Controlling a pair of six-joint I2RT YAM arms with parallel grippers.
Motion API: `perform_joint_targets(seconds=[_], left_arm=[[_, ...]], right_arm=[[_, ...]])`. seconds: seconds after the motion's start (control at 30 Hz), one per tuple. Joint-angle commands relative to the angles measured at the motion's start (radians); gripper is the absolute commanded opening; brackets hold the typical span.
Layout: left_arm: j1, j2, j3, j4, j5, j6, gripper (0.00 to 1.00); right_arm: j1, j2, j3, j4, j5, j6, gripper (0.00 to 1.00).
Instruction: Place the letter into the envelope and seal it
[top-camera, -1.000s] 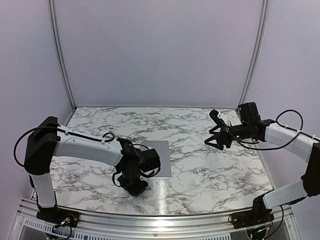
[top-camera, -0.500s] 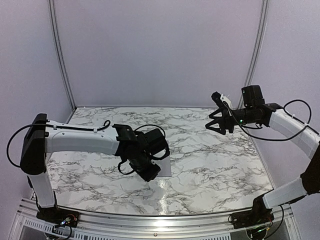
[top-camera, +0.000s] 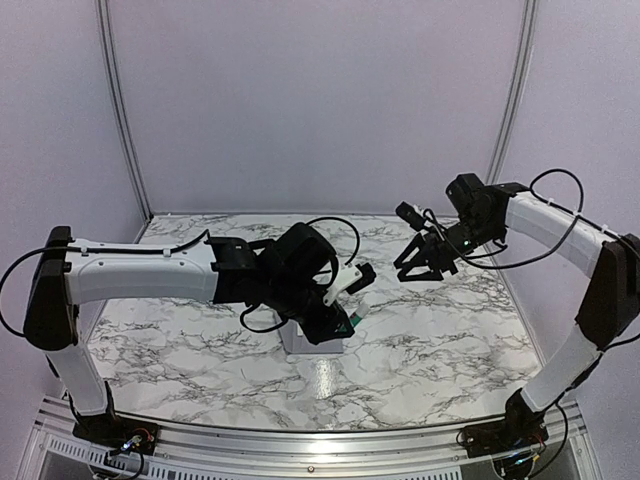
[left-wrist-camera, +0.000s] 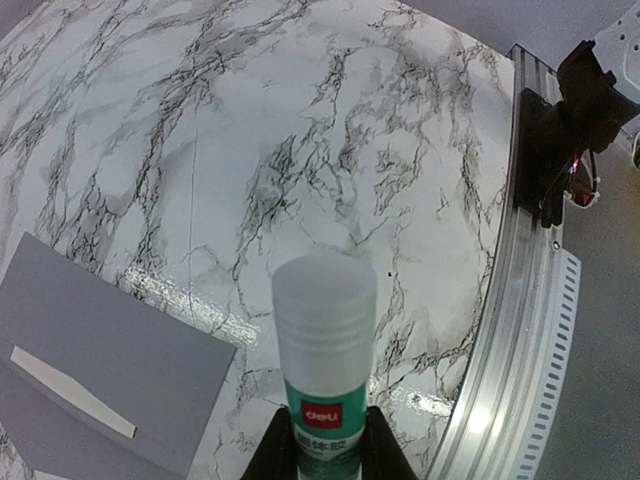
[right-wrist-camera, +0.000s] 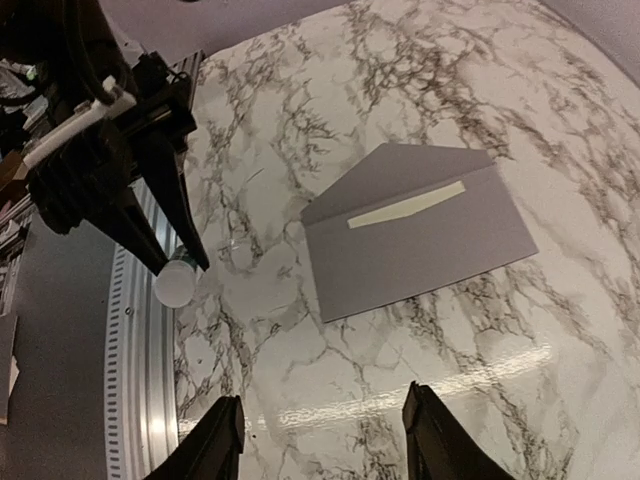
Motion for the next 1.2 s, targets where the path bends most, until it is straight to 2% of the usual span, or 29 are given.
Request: perform_joint_targets(seconds=[0.0, 0.27, 0.7, 1.17], left_arm=[[0.002, -0.015, -0.008, 0.048, 0.055, 0.043, 0.00], [0.003, -0.009, -0.011, 0.053, 0.070, 0.035, 0.00], [0.003, -0.005, -0.013, 0.059, 0.093, 0.029, 0.00], [0.003, -0.012, -0.022, 0.060, 0.090, 0.026, 0.00]], right_arm=[[0.102, 0.014, 0.034, -0.139, -0.025, -0.091, 0.50], [0.181, 0.048, 0.066, -0.172, -0.055, -0.124, 0.55], [0.245, 0.062, 0.059, -0.144, -0.061, -0.080, 0.55], [0.303, 0.057, 0.033, -0.077, -0.008, -0.030, 0.47]])
